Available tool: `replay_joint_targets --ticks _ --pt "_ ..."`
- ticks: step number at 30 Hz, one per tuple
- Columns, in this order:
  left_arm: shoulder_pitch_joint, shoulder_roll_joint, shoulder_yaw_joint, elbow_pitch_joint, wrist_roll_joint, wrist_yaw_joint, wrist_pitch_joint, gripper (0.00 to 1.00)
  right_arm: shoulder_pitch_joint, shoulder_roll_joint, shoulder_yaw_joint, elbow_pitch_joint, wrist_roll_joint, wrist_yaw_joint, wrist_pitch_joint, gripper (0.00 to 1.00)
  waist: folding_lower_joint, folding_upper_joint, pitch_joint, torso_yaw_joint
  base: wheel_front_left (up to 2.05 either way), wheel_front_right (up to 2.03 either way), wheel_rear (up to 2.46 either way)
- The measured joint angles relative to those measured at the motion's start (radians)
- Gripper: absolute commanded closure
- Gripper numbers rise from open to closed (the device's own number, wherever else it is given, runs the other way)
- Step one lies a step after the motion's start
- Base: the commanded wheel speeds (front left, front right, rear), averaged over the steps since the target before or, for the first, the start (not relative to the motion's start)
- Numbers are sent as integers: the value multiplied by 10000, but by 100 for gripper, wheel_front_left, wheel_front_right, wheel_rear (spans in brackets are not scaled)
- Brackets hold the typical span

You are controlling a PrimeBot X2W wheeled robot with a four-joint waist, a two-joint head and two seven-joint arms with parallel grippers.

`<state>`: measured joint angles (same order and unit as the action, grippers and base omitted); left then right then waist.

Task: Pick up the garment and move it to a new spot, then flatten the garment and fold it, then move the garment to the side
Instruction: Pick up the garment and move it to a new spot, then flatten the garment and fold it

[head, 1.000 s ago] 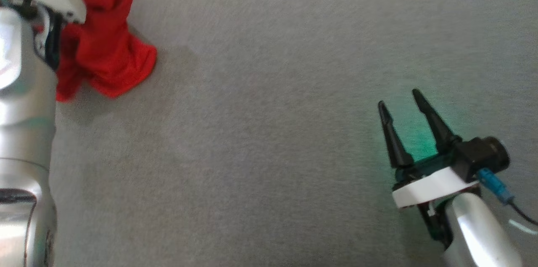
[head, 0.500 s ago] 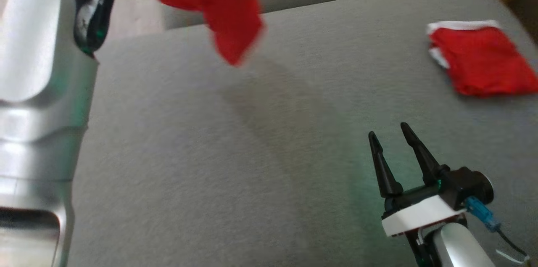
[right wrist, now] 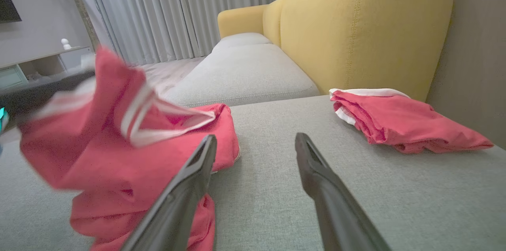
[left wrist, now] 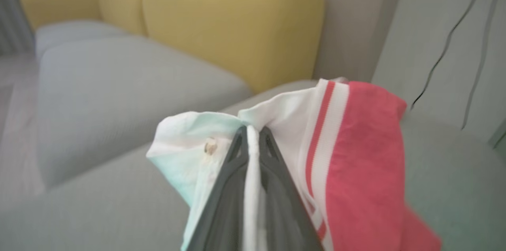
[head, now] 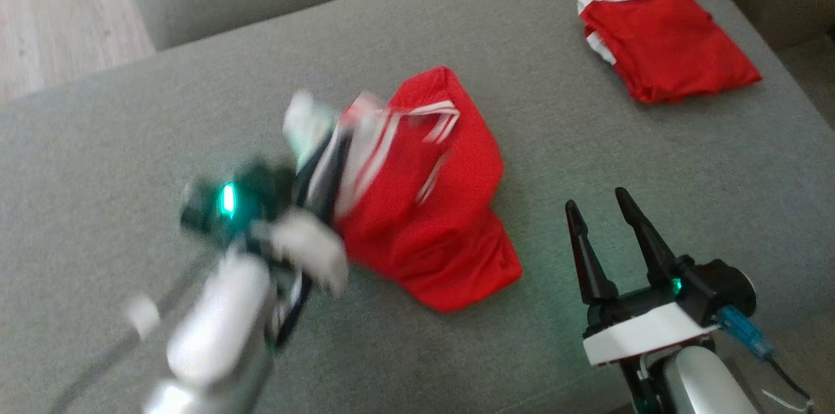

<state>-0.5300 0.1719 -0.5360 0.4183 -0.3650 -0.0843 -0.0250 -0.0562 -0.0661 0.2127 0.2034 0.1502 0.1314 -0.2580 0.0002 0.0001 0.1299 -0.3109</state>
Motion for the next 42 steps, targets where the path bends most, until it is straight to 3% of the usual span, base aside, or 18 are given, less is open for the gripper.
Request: replay_joint_targets --ticks 1,6,9,11,17,28,42 --pt "476 -23 -94 309 38 128 -267 0 -5 31 -31 6 33 0 0 0 0 0 110 17 0 0 0" --pt "1824 -658 -257 1221 109 658 -1941 0 8 71 -324 111 71 0 0 0 0 0 314 487 0 0 0" --pt "2277 -949 69 1127 15 1145 -2240 0 84 94 -529 211 69 0 0 0 -1 0 208 940 0 0 0" --pt "2763 -988 495 477 98 1457 -2242 0 174 100 -623 282 67 0 0 0 -1 0 79 1257 0 0 0" --pt "4730 -1005 1636 -1833 1256 1730 -2243 0 725 128 -941 518 -12 0 0 0 -4 0 -602 2180 0 0 0" --pt "6873 -1066 3252 -3722 2119 1538 -2245 0 1494 182 -1145 337 -96 0 0 0 -6 0 -1649 3379 0 0 0" --pt "7205 -1139 3475 -3879 2433 1358 -2245 0 1921 194 -1229 130 -35 0 0 0 -2 0 -1837 3422 0 0 0"
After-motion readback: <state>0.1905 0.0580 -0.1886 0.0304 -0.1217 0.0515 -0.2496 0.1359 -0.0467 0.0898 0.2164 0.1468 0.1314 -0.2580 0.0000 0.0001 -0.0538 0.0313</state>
